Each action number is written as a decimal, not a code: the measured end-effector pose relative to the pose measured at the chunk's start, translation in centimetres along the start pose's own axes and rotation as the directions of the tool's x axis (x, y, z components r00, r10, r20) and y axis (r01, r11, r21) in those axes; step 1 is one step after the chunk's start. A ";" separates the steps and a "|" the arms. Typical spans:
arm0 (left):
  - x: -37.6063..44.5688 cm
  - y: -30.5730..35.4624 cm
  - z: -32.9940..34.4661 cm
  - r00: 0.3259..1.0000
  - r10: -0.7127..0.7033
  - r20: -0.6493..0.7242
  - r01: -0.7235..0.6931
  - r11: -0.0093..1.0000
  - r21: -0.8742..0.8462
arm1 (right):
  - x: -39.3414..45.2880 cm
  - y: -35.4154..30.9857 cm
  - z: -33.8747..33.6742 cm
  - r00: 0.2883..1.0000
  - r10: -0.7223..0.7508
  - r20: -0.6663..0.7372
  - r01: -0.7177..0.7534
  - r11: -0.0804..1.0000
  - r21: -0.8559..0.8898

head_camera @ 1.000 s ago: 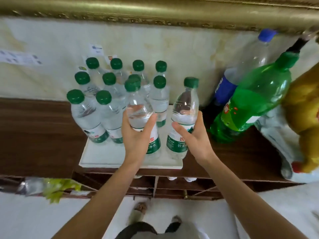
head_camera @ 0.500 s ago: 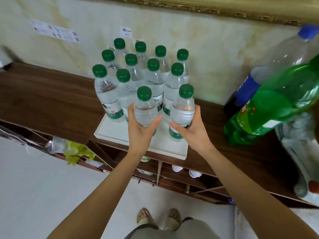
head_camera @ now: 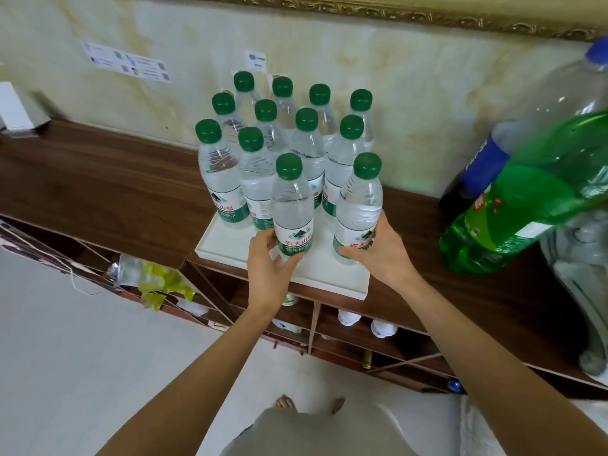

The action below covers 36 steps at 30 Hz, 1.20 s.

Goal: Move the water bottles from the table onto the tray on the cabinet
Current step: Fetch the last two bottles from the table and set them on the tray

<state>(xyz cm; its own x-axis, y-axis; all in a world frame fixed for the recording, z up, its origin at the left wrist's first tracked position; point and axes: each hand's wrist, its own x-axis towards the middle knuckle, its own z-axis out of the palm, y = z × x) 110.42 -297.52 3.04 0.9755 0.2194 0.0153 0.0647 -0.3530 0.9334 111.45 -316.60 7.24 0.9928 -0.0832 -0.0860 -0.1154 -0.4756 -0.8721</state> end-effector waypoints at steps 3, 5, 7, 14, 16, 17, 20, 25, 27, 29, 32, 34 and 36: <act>0.6 0.1 1.1 0.999 -0.005 -0.036 0.005 1.000 -0.021 | 0.1 -0.1 0.0 1.000 0.000 0.005 0.000 1.000 -0.002; 0.9 0.2 2.1 0.996 -0.028 -0.089 0.024 0.999 -0.049 | 0.1 -0.1 0.0 1.000 -0.001 0.008 0.001 1.000 -0.004; 1.1 0.1 2.8 0.989 -0.057 -0.138 0.046 0.996 -0.081 | 0.1 -0.2 0.0 1.000 0.005 0.009 -0.005 1.000 -0.005; 1.5 -0.3 3.9 0.975 -0.058 -0.213 0.034 0.993 -0.116 | 0.2 -0.1 0.0 1.000 0.013 0.011 -0.013 1.000 -0.009; 1.5 -0.2 4.0 0.973 -0.060 -0.225 0.035 0.993 -0.116 | 0.1 -0.1 0.0 1.000 0.008 0.008 -0.008 1.000 -0.010; 1.5 -0.2 4.1 0.972 -0.061 -0.226 0.036 0.993 -0.114 | 0.1 -0.1 0.0 1.000 0.007 0.007 -0.007 1.000 -0.009; 1.6 -0.2 4.2 0.971 -0.055 -0.232 0.035 0.996 -0.088 | 0.1 0.0 0.0 1.000 0.008 0.008 -0.008 1.000 -0.003; 1.8 -0.3 4.1 0.974 -0.042 -0.224 0.029 0.998 -0.062 | 0.0 -0.2 0.0 1.000 0.016 -0.003 -0.016 1.000 -0.009; 1.8 -0.2 3.9 0.979 -0.039 -0.202 0.031 0.999 -0.045 | -0.2 0.0 0.1 1.000 0.027 -0.006 -0.027 1.000 -0.010; 1.7 -0.3 3.1 0.987 -0.031 -0.160 0.030 0.999 -0.013 | -0.4 0.5 0.3 0.999 0.048 0.002 -0.048 0.999 -0.004; 1.4 -1.3 0.7 0.996 0.027 -0.084 -0.018 0.994 0.105 | -0.7 1.6 0.7 0.997 0.074 -0.031 -0.075 0.997 -0.031; 1.2 -2.5 -1.0 0.994 0.104 -0.014 -0.095 0.946 0.309 | -0.6 1.8 1.0 0.995 0.072 -0.068 -0.074 0.997 -0.037; 1.2 -3.5 -2.0 0.980 0.179 0.085 -0.197 0.839 0.507 | -0.3 1.8 1.4 0.995 0.060 -0.084 -0.063 0.997 -0.038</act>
<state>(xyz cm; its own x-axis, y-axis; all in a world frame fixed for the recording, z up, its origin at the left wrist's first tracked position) 110.93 -294.22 0.51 0.9857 0.0747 0.1513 -0.0313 -0.8003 0.5987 111.02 -316.16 5.00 0.9780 -0.1845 -0.0974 -0.1790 -0.5025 -0.8458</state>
